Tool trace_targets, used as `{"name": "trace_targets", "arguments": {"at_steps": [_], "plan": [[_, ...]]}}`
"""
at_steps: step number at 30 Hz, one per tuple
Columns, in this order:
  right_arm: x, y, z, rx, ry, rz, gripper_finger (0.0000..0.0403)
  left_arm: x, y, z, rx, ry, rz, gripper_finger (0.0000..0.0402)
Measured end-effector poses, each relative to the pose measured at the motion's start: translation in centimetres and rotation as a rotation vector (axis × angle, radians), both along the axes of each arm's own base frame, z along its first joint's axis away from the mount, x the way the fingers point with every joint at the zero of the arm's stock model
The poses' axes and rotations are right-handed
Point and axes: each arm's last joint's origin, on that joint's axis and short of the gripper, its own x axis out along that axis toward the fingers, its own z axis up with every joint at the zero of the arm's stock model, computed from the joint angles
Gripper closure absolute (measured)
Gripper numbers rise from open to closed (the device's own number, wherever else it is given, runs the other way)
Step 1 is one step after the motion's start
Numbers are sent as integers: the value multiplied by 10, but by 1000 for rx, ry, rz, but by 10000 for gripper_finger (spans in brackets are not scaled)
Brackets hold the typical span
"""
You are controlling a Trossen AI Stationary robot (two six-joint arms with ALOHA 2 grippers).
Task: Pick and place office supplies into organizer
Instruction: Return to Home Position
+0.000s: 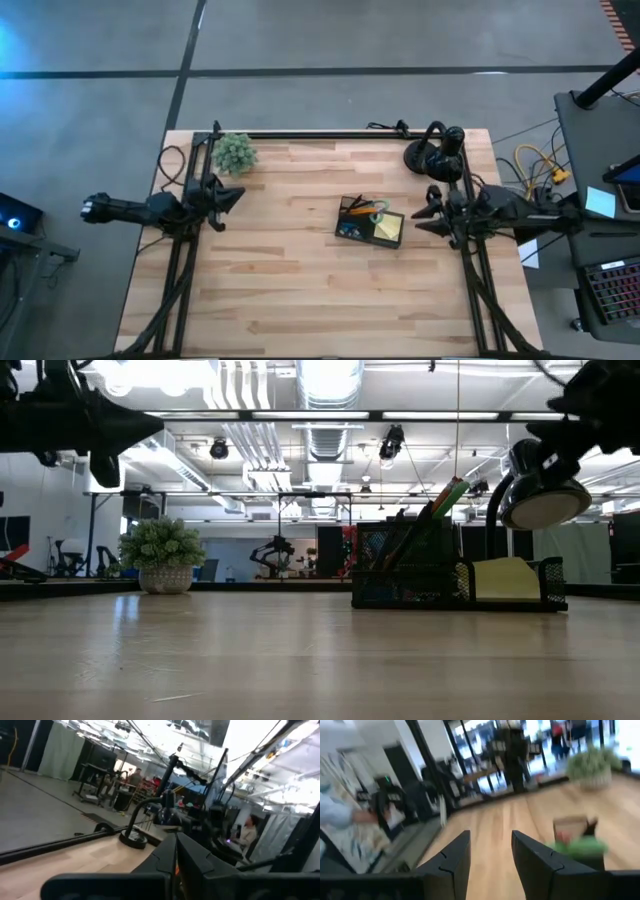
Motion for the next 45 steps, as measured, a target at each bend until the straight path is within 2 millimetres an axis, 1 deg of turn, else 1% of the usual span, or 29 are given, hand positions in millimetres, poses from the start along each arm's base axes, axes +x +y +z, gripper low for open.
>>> {"name": "trace_targets", "arguments": {"at_steps": [7,11,16,20,26,45], "plan": [[1,0,-14,-53,103,14,268,3,0,-2,-7,29,5,402],[3,0,-23,-63,128,8,269,4,-1,-4,-4,44,4,402],[3,0,-22,-127,94,12,268,6,-1,-5,0,63,3,402],[4,0,-23,-98,116,8,268,7,-1,-7,2,78,3,402],[5,0,-24,-127,125,13,268,9,-1,-8,5,99,3,402],[6,0,-24,-128,126,13,268,13,-2,-13,15,155,4,402]]}}
